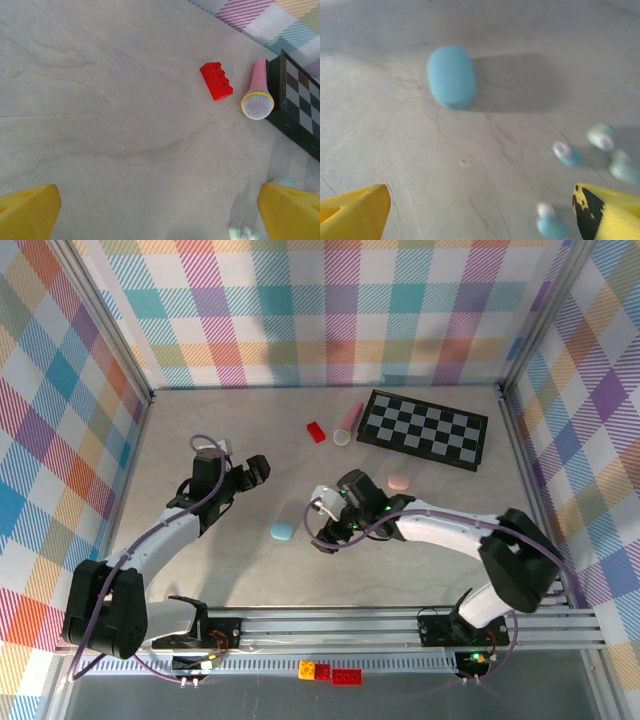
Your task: Insert the wireless bluetooth earbuds into the charging case
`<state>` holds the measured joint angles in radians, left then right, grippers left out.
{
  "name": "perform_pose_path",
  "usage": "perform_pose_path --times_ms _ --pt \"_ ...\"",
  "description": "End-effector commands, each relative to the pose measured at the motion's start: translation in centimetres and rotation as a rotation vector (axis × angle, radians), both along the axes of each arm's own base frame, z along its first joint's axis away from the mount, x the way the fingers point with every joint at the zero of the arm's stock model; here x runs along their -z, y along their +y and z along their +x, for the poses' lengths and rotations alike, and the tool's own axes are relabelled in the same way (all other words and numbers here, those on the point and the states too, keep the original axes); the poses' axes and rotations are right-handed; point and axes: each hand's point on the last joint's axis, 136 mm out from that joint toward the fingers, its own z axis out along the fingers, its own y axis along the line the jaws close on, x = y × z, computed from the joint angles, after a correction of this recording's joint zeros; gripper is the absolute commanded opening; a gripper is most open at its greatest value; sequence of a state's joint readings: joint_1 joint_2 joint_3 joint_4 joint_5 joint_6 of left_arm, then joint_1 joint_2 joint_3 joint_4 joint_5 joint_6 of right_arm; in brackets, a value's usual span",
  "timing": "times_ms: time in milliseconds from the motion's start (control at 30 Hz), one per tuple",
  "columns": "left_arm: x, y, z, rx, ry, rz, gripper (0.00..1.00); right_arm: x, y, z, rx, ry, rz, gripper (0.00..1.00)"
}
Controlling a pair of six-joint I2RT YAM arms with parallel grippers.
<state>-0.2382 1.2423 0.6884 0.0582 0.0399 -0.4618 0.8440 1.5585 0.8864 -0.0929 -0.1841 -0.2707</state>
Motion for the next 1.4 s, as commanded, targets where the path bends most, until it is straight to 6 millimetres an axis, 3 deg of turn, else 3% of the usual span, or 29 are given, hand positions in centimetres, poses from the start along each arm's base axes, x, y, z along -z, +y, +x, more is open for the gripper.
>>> perform_pose_path --times_ms 0,467,600,767,933,1367 --pt "-0.4 0.8 0.0 -0.045 -0.017 -0.030 1.00 -1.1 3.6 -0.1 -0.197 -0.091 0.061 0.93" --pt "-0.7 2.0 0.0 -0.062 -0.031 0.012 1.00 4.4 9.0 0.3 -0.340 -0.003 -0.004 0.92" --pt "-0.6 2.2 0.1 -0.061 -0.030 0.002 1.00 5.3 9.3 0.5 -0.345 0.015 -0.026 0.87" --pt "-0.4 2.1 0.1 -0.053 -0.030 -0.005 1.00 6.4 9.5 0.6 -0.346 0.035 -0.052 0.69" --pt "-0.5 2.1 0.1 -0.051 -0.033 -0.007 1.00 7.0 9.3 0.4 -0.353 0.047 -0.073 0.62" --pt "-0.7 1.8 0.2 -0.032 -0.047 -0.010 1.00 6.3 9.1 0.3 -0.355 0.041 -0.068 0.42"
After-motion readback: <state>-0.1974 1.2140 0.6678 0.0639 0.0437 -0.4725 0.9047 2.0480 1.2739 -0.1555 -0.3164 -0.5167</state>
